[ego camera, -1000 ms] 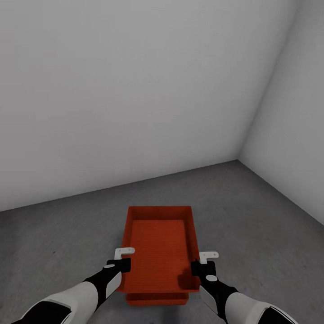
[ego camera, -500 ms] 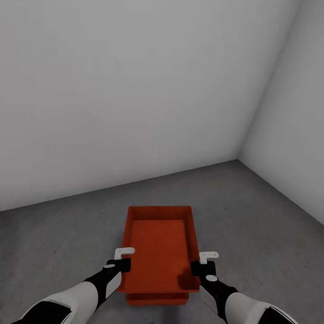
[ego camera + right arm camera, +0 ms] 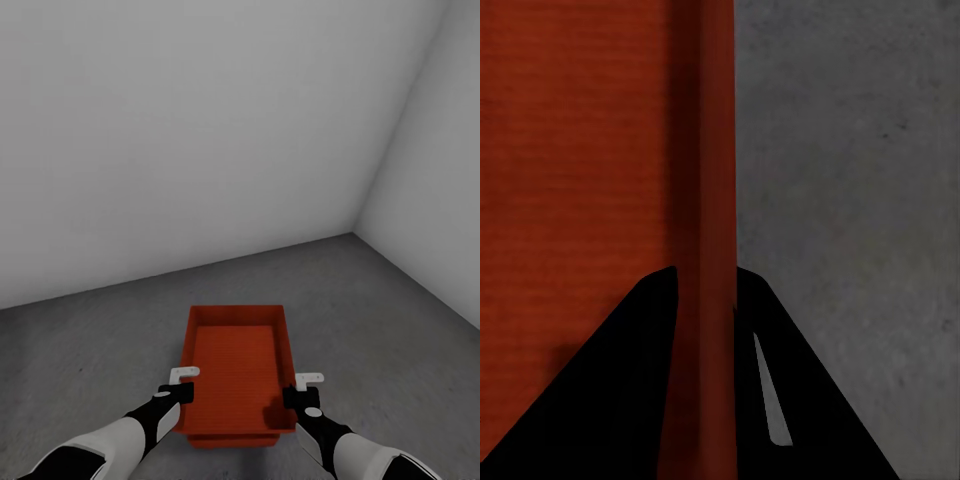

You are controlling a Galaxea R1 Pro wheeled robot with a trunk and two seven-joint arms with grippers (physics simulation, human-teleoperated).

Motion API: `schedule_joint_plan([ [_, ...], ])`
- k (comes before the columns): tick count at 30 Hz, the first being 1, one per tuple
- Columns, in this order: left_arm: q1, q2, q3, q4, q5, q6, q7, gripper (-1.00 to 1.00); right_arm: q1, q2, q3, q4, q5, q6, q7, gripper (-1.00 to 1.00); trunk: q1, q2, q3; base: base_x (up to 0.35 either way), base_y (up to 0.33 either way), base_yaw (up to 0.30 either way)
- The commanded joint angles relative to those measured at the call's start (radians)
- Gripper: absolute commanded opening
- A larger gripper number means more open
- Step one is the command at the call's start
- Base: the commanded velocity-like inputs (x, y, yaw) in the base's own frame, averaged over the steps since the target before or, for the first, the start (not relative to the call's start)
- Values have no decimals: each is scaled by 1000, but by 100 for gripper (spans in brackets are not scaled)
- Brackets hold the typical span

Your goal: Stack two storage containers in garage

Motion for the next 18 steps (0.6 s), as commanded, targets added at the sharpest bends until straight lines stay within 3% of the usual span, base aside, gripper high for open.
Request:
schedule_joint_plan([
  [1, -2, 12, 62, -3, -3, -28, 80, -100, 0, 0, 21, -1, -11, 3, 7, -100, 0, -1, -2, 0, 0, 0],
  [18, -2, 11, 62, -3, -3, -28, 80, -100, 0, 0, 21, -1, -11, 3, 7, -100, 0, -1, -6, 0, 0, 0],
])
